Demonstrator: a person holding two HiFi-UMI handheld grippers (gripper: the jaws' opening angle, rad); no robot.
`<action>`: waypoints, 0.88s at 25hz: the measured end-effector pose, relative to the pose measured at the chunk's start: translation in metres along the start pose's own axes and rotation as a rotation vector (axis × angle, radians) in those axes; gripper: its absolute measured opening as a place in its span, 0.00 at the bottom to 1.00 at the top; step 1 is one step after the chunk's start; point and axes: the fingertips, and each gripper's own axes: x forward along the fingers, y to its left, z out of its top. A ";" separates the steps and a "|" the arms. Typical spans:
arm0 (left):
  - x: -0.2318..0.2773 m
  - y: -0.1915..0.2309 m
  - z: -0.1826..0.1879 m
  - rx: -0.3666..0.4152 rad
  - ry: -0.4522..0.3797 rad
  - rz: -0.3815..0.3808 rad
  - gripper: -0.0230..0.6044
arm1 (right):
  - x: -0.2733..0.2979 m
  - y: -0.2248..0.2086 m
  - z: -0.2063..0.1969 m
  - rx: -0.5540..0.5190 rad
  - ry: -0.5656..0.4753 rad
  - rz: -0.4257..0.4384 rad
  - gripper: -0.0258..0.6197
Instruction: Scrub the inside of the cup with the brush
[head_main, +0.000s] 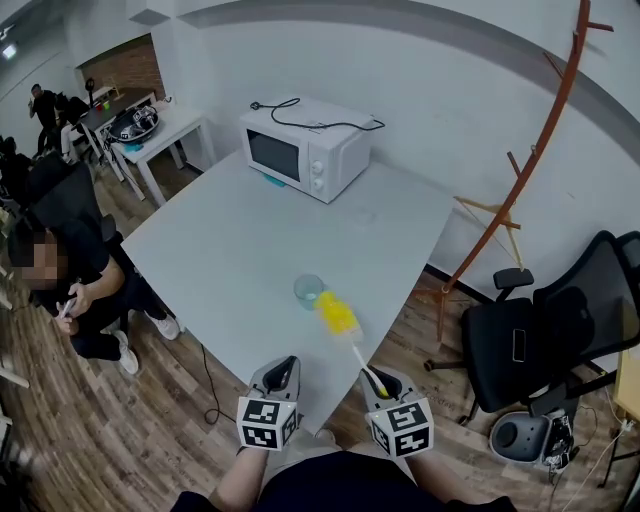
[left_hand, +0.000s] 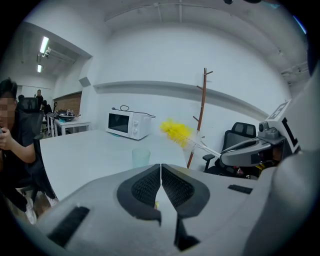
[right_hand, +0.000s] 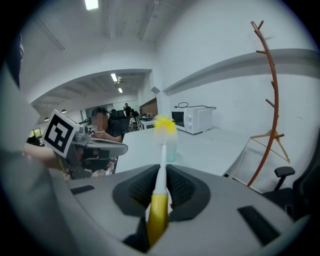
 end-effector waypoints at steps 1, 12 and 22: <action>0.005 0.003 0.001 -0.001 0.001 -0.009 0.07 | 0.003 -0.002 0.002 0.003 0.001 -0.006 0.12; 0.084 0.033 -0.010 -0.004 0.062 -0.028 0.49 | 0.032 -0.040 0.013 0.038 0.033 -0.020 0.12; 0.170 0.064 -0.023 0.001 0.097 -0.010 0.63 | 0.087 -0.075 0.019 0.014 0.100 0.049 0.12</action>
